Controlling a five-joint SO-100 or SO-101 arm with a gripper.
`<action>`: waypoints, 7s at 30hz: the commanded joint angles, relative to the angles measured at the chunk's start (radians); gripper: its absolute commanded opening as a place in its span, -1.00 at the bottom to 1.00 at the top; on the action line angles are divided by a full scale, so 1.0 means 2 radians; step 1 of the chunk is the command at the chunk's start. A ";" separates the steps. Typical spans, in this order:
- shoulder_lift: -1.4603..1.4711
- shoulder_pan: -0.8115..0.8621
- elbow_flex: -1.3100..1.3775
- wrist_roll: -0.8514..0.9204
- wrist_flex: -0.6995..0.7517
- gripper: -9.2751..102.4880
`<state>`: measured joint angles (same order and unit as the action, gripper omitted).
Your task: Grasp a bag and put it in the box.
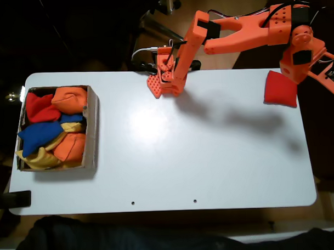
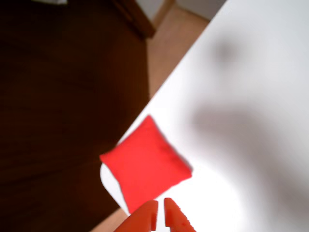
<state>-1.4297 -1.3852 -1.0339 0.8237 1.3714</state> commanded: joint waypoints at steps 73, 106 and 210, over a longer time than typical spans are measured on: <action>0.074 -0.014 -0.044 0.040 -0.087 -0.82; 0.103 -0.024 -0.130 0.041 -0.100 -0.29; 0.219 -0.007 -0.107 0.090 -0.136 -0.30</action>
<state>-0.9894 -1.4097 -1.2379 0.9956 1.0815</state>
